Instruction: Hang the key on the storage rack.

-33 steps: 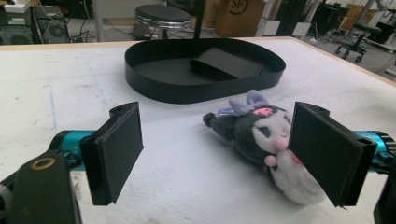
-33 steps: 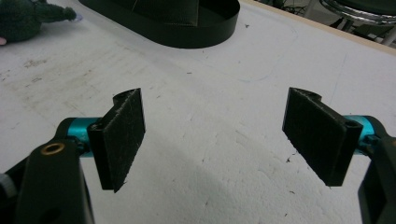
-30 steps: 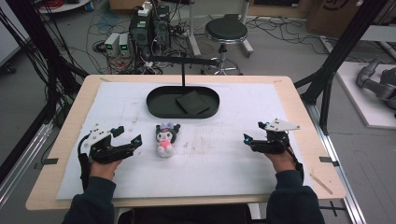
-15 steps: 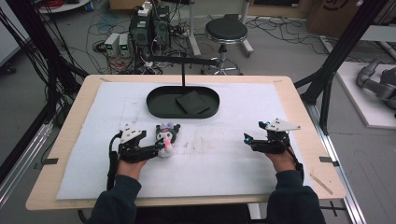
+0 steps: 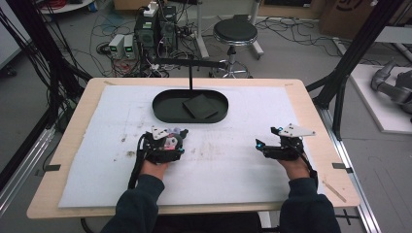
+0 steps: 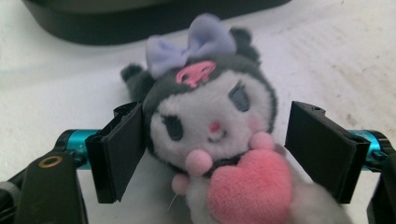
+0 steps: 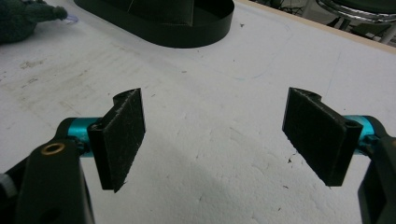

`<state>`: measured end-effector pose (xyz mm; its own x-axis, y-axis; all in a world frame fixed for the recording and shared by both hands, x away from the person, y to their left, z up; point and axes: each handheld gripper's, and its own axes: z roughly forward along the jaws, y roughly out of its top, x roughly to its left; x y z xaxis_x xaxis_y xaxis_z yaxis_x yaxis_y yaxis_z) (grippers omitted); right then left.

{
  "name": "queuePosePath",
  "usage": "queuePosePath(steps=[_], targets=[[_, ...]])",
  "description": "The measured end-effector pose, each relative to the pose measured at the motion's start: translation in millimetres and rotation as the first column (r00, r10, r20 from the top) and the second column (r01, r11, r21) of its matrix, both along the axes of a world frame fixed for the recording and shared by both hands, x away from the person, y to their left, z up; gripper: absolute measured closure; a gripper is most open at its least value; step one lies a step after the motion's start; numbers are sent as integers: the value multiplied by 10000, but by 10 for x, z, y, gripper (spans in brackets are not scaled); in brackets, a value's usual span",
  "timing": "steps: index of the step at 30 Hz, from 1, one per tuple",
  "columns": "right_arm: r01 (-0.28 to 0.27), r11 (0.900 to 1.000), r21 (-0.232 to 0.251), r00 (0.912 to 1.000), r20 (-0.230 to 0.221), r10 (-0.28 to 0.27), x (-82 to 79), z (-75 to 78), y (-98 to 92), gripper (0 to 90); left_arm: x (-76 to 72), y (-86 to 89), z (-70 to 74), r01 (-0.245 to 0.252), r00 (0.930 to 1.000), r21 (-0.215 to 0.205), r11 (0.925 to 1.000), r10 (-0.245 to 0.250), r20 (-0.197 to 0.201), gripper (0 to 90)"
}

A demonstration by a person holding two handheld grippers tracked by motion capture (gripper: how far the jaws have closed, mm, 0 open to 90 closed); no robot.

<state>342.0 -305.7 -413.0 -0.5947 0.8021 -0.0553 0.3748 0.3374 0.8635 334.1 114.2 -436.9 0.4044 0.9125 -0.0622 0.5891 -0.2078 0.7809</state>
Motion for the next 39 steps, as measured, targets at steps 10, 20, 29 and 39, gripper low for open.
queuePosePath(steps=[10,20,29,39], targets=[[-103,9999,-79,9999,0,103,-3,-5,22,217,23,92,-30,550,9973,-312,9980,-564,-469,372],[-31,10000,55,10000,20,31,15,-6,2,218,154,523,423,409,9980,-1059,9935,-355,526,419],[-39,9996,271,9999,161,35,35,1,-8,218,354,783,861,486,9910,-1834,9818,-245,1314,434],[-95,9985,541,9998,179,85,60,0,-18,218,747,902,1346,570,9881,-1777,9824,-301,1508,433]])
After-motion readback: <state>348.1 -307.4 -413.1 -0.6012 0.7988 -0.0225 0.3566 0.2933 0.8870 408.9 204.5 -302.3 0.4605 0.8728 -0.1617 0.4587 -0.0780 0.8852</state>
